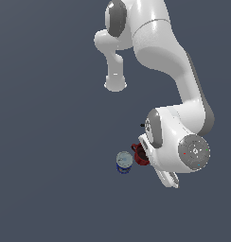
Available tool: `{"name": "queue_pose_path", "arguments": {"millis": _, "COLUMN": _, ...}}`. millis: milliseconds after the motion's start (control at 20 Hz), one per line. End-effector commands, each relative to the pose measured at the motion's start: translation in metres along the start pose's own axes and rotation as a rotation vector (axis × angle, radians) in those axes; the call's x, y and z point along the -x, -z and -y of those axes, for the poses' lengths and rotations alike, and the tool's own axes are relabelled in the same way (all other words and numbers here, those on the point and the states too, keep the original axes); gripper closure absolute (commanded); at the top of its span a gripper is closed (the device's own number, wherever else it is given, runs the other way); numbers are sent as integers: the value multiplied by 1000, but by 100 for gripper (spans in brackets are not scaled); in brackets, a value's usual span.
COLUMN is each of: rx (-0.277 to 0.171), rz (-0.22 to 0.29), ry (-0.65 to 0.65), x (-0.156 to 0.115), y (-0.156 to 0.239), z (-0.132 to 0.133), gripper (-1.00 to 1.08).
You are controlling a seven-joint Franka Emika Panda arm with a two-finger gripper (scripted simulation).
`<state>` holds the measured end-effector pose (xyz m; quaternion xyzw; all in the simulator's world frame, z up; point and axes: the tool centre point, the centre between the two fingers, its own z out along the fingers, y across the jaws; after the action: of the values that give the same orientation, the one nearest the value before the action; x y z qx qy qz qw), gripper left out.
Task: Pick up a designated object from a clutter of objects.
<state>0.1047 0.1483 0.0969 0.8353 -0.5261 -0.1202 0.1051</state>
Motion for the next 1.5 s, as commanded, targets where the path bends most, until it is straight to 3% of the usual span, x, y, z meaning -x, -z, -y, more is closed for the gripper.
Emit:
{"name": "queue_pose_path", "arguments": {"millis": 0, "rx": -5, "rz": -1, "ry": 0, "x": -2, "y": 17, "z": -6, "gripper": 108}}
{"name": "queue_pose_path", "arguments": {"millis": 1000, "rx": -4, "rz": -1, "ry": -1, "x": -32, "y": 201, "z": -82, "gripper": 108}}
{"name": "queue_pose_path", "arguments": {"millis": 1450, "rx": -4, "rz": -1, "ry": -1, "x": -42, "y": 263, "z": -106, "gripper": 108}}
